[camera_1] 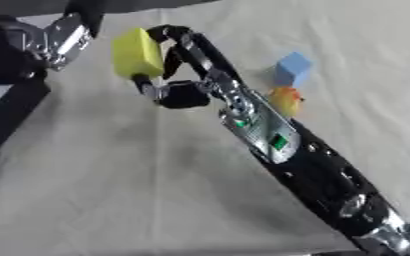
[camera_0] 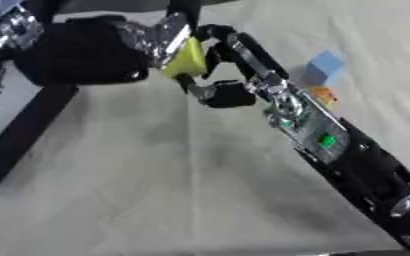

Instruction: Pick up the objects with one hand, pass them to the other hand, and then place them into the box on the other side of the table.

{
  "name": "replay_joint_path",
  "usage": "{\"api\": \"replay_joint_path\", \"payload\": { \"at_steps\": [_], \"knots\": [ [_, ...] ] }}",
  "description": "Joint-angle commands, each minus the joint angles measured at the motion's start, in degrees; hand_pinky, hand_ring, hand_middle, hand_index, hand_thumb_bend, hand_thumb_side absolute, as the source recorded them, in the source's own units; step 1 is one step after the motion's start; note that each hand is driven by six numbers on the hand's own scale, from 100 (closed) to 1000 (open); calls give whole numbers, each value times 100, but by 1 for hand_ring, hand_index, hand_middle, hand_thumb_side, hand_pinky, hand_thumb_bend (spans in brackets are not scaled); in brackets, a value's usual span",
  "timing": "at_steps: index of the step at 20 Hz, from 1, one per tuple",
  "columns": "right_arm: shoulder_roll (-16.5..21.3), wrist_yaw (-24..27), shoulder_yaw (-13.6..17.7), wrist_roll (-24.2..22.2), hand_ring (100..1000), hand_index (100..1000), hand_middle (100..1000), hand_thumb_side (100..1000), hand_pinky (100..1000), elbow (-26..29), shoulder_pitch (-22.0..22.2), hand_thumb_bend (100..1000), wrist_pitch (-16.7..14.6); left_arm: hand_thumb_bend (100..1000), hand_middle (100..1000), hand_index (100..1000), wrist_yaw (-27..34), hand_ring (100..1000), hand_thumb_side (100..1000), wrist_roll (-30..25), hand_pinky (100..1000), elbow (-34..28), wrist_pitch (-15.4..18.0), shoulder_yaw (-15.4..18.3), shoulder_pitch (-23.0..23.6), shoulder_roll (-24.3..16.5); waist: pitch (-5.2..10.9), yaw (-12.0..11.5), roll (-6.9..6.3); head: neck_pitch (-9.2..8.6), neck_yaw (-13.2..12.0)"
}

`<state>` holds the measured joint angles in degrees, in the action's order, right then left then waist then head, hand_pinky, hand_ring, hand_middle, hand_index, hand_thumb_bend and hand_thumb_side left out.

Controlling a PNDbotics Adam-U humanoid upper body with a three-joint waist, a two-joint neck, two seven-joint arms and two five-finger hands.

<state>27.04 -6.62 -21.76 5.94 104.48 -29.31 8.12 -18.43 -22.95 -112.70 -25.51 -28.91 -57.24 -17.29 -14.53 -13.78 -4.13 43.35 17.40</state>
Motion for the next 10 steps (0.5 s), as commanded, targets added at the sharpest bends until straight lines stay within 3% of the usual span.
{"api": "replay_joint_path", "payload": {
  "at_steps": [1, 10],
  "knots": [
    [70, -40, -14, -42, 417, 534, 457, 100, 501, 160, -61, 205, -13, 173, 707, 805, -232, 759, 501, -205, 819, 96, 24, -35, -129, 5, 261, 4, -55, 66, -15],
    [181, -26, -10, -29, 416, 533, 456, 100, 498, 347, 57, 204, 0, 292, 732, 823, -907, 777, 479, -716, 829, 461, 223, -172, -150, 73, 223, 13, -71, 76, -116]
  ]
}}
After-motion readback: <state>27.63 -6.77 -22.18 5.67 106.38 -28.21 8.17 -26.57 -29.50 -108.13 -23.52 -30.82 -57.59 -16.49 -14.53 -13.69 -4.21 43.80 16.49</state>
